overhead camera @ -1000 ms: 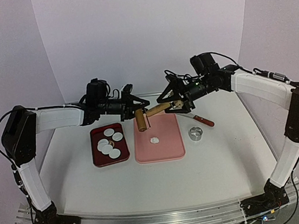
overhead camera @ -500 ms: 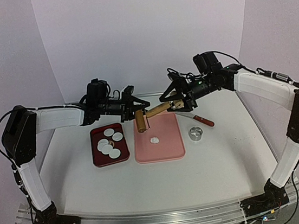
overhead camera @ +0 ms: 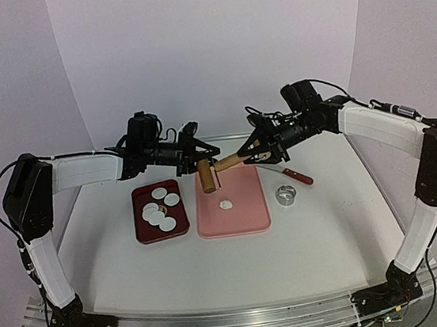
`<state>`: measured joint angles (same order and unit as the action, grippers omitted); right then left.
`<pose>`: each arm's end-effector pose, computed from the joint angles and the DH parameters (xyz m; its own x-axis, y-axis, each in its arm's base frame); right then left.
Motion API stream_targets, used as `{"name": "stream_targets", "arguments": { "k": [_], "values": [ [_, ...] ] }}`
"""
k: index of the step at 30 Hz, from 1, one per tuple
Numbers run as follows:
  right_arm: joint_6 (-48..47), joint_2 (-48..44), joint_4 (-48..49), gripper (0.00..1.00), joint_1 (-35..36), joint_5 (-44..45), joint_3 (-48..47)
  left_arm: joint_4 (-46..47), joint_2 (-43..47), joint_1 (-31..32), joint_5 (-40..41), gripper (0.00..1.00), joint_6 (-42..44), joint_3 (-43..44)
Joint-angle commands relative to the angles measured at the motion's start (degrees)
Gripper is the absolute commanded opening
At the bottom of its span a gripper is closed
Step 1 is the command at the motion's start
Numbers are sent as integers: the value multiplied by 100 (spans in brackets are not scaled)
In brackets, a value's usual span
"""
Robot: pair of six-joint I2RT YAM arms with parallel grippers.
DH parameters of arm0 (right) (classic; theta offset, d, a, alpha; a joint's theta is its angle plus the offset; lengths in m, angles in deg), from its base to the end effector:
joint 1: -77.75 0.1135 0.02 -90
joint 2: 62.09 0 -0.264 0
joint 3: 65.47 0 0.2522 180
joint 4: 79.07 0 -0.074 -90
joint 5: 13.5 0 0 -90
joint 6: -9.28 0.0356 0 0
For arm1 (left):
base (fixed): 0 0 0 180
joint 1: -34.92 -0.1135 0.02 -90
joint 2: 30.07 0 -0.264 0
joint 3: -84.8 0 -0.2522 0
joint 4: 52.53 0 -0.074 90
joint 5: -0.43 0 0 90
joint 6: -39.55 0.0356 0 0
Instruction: Roll out the dumpling wrappers from the dough
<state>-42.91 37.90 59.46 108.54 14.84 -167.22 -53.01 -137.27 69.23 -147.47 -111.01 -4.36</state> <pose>0.3171 0.2254 0.3232 -0.9392 -0.2209 -0.2630 -0.3150 0.2488 0.9159 0.3373 -0.2667 0.2677 -0.9617 0.0960 -0.2567 0.2680 0.1333 -0.9541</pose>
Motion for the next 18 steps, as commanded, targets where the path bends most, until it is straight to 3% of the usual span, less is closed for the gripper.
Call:
{"name": "stream_targets", "arguments": {
  "k": [1, 4, 6, 8, 12, 15, 18],
  "values": [
    [-78, 46, 416, 13, 61, -50, -161, -237, -47, 146, -180, 0, -17, 293],
    [-55, 3, 407, 0, 68, 76, -156, -256, -10, 146, -97, 12, -17, 260],
    [-48, -34, 392, 0, 64, 149, -151, -255, 26, 146, -38, 24, -17, 236],
    [-31, -82, 389, 0, 65, 282, -127, -255, 68, 146, 53, 42, -9, 218],
    [29, -159, 387, 0, 51, 439, -107, -161, 148, 146, 171, 64, -49, 176],
    [52, -174, 391, 0, 51, 454, -155, -2, 188, 146, 225, 69, -160, 87],
    [70, -181, 398, 0, 55, 488, -168, 91, 241, 146, 291, 66, -271, -28]
  ]
}}
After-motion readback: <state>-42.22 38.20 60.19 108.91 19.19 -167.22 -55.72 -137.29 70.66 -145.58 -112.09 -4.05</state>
